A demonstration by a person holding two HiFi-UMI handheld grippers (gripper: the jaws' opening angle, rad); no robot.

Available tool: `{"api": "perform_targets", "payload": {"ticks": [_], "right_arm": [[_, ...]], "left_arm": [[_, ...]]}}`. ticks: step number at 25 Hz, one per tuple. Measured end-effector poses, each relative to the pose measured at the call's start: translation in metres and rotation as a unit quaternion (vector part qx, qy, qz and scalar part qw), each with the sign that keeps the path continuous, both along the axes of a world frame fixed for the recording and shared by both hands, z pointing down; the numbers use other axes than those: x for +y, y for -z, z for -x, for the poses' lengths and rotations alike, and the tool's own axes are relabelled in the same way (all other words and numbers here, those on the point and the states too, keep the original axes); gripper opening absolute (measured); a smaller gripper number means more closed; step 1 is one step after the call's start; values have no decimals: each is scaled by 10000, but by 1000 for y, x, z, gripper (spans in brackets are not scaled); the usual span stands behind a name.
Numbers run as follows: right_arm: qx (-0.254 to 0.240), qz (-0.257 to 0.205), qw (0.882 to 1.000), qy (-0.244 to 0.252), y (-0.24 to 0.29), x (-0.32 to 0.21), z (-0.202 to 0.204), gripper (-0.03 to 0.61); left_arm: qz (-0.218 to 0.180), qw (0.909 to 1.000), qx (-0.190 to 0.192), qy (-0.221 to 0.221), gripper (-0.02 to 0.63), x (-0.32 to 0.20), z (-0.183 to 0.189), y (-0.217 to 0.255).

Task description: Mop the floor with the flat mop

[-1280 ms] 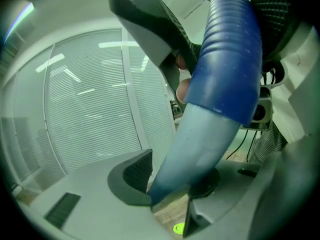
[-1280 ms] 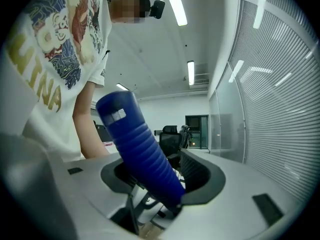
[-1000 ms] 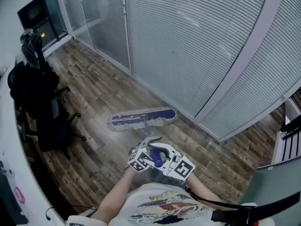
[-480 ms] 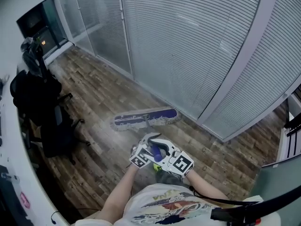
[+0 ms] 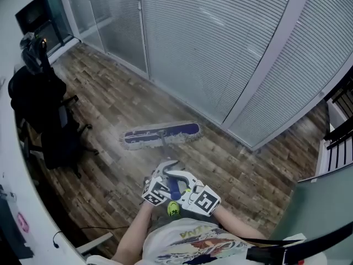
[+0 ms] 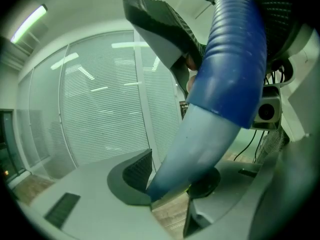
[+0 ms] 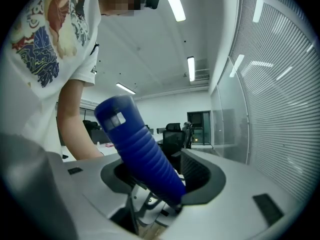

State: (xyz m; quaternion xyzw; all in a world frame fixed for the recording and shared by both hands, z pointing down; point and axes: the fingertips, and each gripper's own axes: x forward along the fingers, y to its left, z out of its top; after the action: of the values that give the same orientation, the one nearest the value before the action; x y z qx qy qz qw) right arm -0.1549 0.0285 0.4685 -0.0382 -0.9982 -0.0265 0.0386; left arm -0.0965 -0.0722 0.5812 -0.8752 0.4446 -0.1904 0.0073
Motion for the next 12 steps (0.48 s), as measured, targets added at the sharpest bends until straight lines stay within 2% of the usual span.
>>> {"api": "perform_targets", "payload": {"ticks": [4,8,12], "right_arm": [[4,122,9998,144,6,41,-30,221],[14,-89,9993,350,6,76,-72,221],[-24,-31,9988,480,2,109,-133,221]], "left_arm": [[39,9998,86,183,118,40,-27,3],[91,9992,91,368,118,73,-64,2],[78,9985,1,541,120,105,-121,-2]]}}
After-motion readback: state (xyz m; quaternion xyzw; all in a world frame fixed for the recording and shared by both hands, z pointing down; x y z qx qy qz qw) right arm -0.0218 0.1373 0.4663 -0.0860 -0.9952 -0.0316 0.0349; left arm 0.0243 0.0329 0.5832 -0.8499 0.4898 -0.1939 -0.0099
